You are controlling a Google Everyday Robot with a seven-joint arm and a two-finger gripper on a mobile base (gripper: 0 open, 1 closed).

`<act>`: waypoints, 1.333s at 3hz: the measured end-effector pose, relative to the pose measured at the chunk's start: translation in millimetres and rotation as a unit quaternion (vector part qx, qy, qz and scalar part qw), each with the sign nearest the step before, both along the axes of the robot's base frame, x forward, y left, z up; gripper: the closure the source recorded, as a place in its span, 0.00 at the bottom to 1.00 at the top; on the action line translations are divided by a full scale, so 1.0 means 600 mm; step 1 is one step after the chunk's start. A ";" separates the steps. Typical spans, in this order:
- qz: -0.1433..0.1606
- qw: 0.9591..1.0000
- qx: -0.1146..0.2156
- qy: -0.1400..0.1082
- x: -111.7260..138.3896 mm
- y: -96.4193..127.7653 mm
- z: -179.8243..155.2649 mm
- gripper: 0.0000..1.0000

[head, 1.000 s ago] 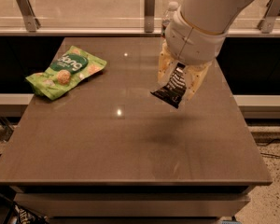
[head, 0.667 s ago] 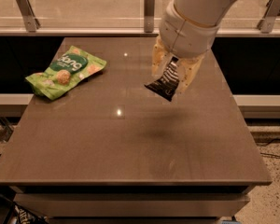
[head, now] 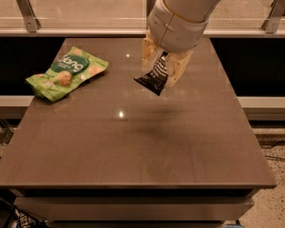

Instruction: Move rxbar chocolate near green rice chip bag

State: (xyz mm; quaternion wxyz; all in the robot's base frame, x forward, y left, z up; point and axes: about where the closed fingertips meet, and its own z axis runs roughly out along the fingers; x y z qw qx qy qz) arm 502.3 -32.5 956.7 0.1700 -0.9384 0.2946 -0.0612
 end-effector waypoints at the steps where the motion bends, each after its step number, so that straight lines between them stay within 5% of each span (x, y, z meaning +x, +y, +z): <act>1: 0.002 1.000 0.012 -0.005 0.016 0.021 -0.008 1.00; 4: -0.008 1.000 -0.002 -0.009 0.065 0.088 -0.041 1.00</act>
Offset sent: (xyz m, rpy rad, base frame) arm 0.0374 0.0379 -0.0233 0.0084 -0.0103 -0.0309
